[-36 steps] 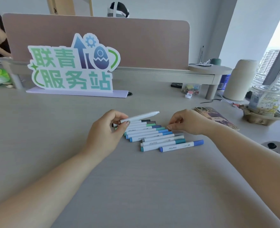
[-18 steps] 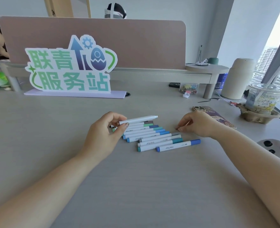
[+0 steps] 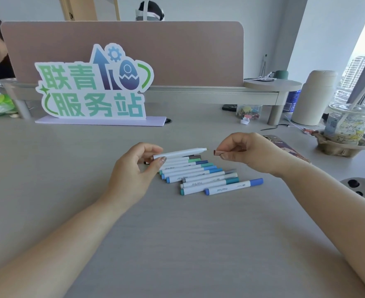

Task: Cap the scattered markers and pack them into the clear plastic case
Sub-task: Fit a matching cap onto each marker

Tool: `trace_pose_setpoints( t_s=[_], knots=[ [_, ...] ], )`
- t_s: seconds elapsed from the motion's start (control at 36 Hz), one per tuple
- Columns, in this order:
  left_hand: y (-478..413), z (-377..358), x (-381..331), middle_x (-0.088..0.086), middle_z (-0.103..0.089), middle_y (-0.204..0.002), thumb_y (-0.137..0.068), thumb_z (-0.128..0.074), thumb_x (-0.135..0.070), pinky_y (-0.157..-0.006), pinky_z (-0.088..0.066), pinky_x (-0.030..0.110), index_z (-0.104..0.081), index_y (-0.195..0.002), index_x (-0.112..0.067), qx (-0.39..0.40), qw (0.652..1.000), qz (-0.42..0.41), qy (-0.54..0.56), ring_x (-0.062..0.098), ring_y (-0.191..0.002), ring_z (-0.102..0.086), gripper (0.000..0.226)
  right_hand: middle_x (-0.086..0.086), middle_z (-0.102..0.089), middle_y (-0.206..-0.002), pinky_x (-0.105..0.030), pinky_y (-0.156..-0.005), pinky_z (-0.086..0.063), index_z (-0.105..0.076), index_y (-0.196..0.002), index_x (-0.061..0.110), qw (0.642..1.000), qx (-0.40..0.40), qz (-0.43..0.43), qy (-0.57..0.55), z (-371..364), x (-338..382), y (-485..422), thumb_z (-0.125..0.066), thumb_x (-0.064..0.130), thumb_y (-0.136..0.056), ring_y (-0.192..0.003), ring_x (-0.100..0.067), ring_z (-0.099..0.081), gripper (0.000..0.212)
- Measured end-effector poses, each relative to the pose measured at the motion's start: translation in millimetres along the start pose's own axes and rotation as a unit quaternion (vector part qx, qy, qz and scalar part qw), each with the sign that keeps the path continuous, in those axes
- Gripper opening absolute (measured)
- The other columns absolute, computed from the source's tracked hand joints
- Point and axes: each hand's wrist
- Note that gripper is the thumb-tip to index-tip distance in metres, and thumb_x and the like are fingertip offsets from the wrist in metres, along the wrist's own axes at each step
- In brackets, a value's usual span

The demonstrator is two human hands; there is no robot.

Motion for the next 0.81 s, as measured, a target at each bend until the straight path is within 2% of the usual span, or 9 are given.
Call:
trace_pose_setpoints(
  t_s=[0.14,0.31,0.53,0.72,0.81],
  knots=[
    [0.3,-0.5,-0.9,-0.017,-0.067,-0.09,-0.086,-0.067,-0.017,-0.074,-0.037,0.0,-0.063,-0.087,-0.032,0.003,1.0,0.002,0.0,-0.006,-0.084,-0.058,0.016,0.01,-0.073,-0.096,-0.027,-0.093,-0.05,-0.07,-0.094,0.025,1.0,0.005,0.018,-0.006,0.5,8.0,1.3,-0.07,0.021,-0.083,-0.092,-0.008,-0.066,0.012],
    [1.7,-1.4,-3.1,-0.018,-0.066,-0.09,-0.086,-0.067,-0.016,-0.075,-0.038,0.0,-0.063,-0.086,-0.032,0.005,1.0,-0.008,0.001,-0.006,-0.085,-0.058,0.017,0.013,-0.072,-0.091,-0.02,-0.087,-0.051,-0.071,-0.095,0.025,1.0,0.003,0.028,0.002,-2.3,12.4,2.2,-0.069,0.021,-0.084,-0.085,-0.003,-0.065,0.012],
    [4.0,-3.0,-8.6,-0.019,-0.065,-0.091,-0.085,-0.069,-0.017,-0.074,-0.037,0.0,-0.06,-0.088,-0.034,0.007,1.0,-0.015,0.011,-0.008,-0.085,-0.057,0.02,0.011,-0.072,-0.09,-0.014,-0.083,-0.049,-0.071,-0.092,0.025,0.998,0.01,0.052,-0.022,-7.2,21.0,5.1,-0.069,0.019,-0.084,-0.087,-0.008,-0.065,0.01],
    [4.5,-0.4,-8.7,-0.013,-0.068,-0.087,-0.083,-0.071,-0.019,-0.077,-0.04,0.004,-0.064,-0.085,-0.032,-0.006,1.0,-0.024,0.011,0.003,-0.085,-0.058,0.014,0.01,-0.074,-0.091,-0.019,-0.085,-0.051,-0.073,-0.09,0.023,0.997,0.014,0.055,-0.055,-11.6,25.4,9.0,-0.07,0.017,-0.083,-0.089,-0.009,-0.067,0.01],
    [4.7,0.1,-9.2,-0.013,-0.068,-0.086,-0.082,-0.071,-0.018,-0.076,-0.041,0.005,-0.065,-0.083,-0.031,-0.004,1.0,-0.021,0.015,0.005,-0.084,-0.059,0.015,0.011,-0.074,-0.089,-0.015,-0.083,-0.052,-0.074,-0.089,0.02,0.996,0.002,0.06,-0.064,-15.6,24.2,11.8,-0.07,0.013,-0.083,-0.085,-0.004,-0.068,0.01]
  ],
)
Point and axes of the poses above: each hand's wrist, its own y-axis away from the middle knuckle, its own z-axis out of the back of the hand, x = y × z
